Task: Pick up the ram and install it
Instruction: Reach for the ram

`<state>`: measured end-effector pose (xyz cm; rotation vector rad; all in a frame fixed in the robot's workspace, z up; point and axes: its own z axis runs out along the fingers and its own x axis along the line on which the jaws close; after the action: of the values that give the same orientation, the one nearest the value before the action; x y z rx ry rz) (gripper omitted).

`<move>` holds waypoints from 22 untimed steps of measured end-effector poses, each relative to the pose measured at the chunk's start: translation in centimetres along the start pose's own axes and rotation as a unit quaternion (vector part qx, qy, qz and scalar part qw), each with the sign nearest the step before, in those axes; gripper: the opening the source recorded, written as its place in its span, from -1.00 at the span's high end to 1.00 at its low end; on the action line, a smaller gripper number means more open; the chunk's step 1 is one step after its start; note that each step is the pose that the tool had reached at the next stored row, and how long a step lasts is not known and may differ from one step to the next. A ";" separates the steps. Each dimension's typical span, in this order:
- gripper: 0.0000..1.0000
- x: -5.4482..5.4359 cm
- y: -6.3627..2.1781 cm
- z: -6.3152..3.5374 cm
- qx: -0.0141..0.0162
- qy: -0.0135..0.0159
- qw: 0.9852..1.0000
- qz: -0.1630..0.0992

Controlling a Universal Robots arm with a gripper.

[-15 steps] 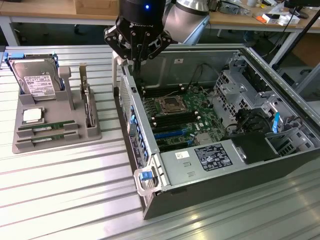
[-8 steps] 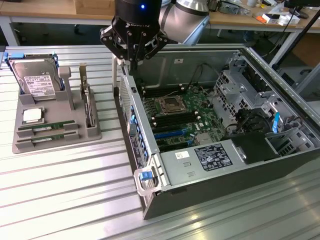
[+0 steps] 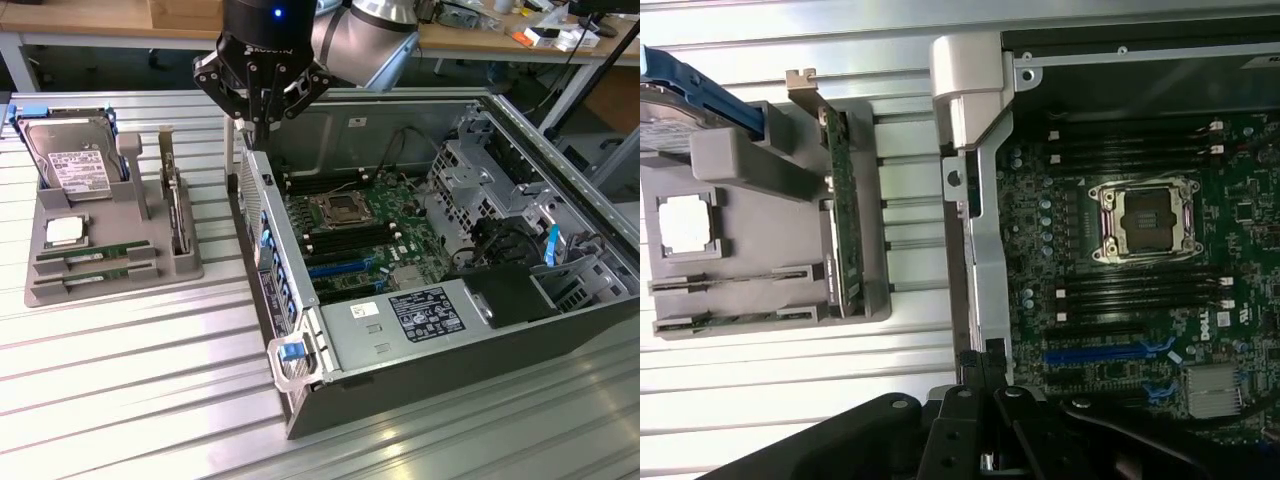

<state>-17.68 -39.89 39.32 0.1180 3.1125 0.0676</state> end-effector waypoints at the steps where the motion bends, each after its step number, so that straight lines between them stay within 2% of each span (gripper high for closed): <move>1: 0.79 0.1 -0.01 0.00 0.000 0.000 1.000 0.000; 22: 0.79 1.9 -0.14 -0.01 0.000 0.000 1.000 0.000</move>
<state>-19.53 -39.89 39.28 0.1180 3.1124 0.0677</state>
